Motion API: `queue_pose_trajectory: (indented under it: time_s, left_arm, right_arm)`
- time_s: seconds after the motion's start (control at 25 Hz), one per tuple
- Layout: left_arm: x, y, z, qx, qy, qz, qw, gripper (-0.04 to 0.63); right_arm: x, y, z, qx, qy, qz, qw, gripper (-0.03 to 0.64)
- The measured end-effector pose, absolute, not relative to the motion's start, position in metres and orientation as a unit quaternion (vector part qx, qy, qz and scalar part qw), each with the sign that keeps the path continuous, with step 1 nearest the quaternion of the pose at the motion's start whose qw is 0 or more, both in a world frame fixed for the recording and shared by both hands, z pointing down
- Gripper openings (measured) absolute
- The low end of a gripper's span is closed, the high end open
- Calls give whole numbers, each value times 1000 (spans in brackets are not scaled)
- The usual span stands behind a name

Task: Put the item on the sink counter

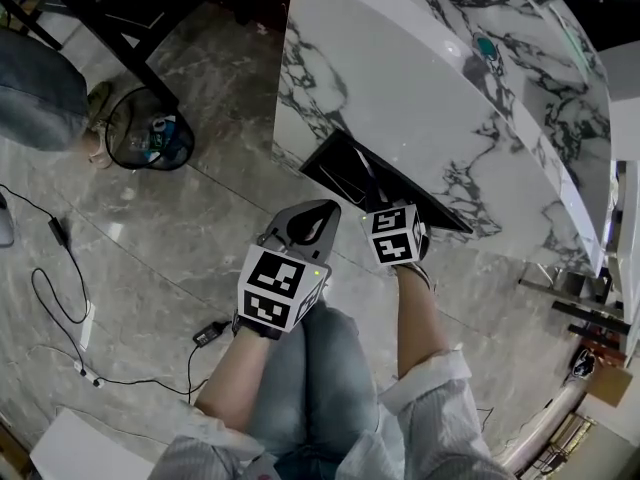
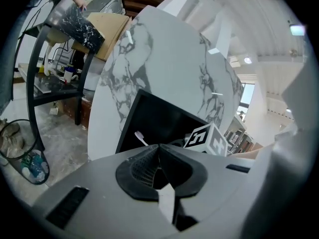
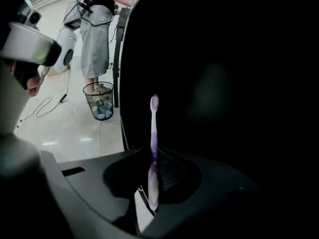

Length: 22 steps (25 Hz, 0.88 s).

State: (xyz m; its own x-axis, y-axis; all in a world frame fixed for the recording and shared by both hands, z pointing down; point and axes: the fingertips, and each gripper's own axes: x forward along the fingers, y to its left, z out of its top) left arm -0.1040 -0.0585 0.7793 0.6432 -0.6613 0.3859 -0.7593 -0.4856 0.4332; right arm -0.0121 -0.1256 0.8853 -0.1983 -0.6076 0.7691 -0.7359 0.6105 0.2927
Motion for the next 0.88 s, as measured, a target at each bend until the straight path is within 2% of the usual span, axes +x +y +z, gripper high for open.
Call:
queue_pose_trajectory:
  time_s: [0.52,0.88]
  left_arm:
    - [-120,-65,794,841,-425,93,322,20]
    - [-137,-46,739,824,-431,117,349,20]
  right_arm:
    - [-11,-139,895,457,-748,91,473,61]
    - [-21,-94,851,449,-739,153,479,61]
